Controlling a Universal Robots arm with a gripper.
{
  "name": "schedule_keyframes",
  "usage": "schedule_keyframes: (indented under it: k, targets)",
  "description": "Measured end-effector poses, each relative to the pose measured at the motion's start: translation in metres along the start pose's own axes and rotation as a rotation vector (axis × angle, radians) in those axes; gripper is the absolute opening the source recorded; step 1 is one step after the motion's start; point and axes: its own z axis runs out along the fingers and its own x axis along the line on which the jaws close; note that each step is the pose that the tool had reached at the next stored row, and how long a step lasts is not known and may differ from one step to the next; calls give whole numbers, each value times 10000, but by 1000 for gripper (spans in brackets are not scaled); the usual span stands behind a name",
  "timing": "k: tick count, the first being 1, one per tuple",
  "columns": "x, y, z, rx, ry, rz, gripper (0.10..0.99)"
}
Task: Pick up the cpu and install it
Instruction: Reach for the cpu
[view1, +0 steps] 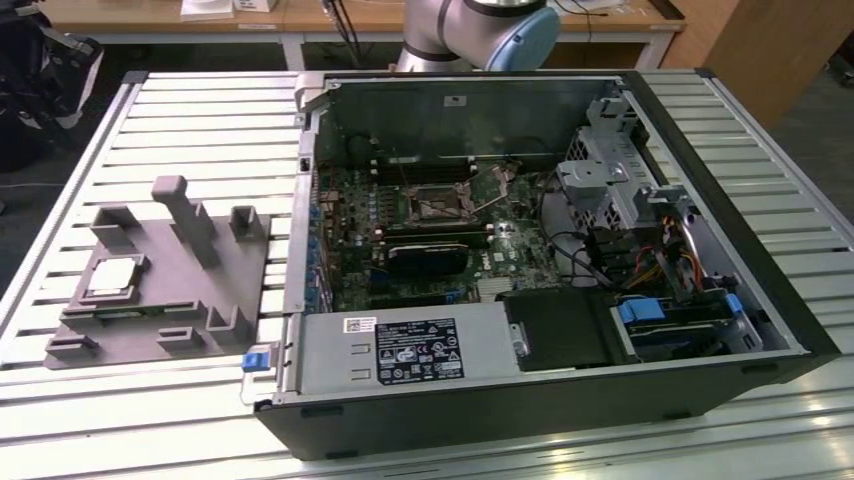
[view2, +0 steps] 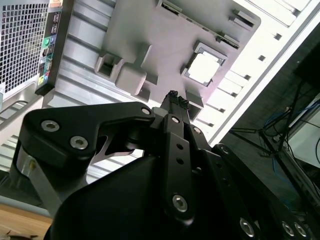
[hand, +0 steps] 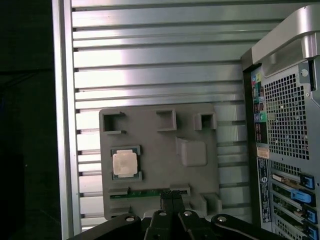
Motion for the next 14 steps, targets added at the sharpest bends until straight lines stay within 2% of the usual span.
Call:
schedule_keyframes:
  k: [14]
  targets:
    - [157, -12, -1, 0, 1, 0, 106]
